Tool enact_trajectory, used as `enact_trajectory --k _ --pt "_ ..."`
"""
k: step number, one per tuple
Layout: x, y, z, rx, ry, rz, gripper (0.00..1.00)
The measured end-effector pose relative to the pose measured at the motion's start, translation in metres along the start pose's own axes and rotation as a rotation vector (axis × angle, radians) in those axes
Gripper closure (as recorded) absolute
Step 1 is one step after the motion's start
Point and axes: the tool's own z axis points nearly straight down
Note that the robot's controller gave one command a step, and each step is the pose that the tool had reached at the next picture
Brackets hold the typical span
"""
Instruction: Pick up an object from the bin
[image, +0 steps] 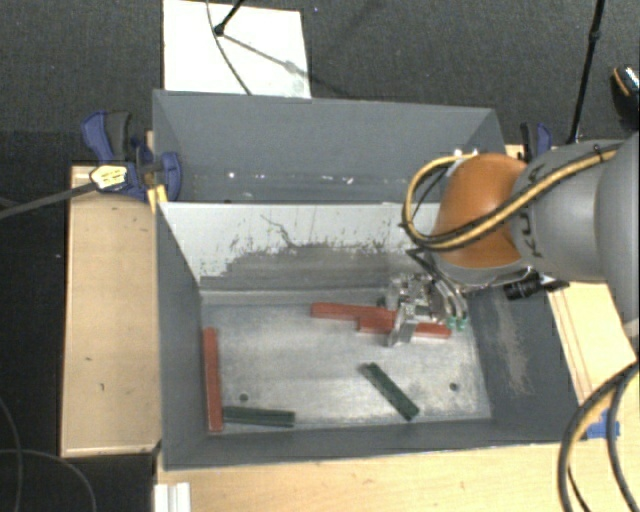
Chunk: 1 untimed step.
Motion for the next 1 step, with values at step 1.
enact_trajectory --k 1 --pt "0.0266 -0.0217 -0.1484 0.001 -0.002 -0.075 1.0"
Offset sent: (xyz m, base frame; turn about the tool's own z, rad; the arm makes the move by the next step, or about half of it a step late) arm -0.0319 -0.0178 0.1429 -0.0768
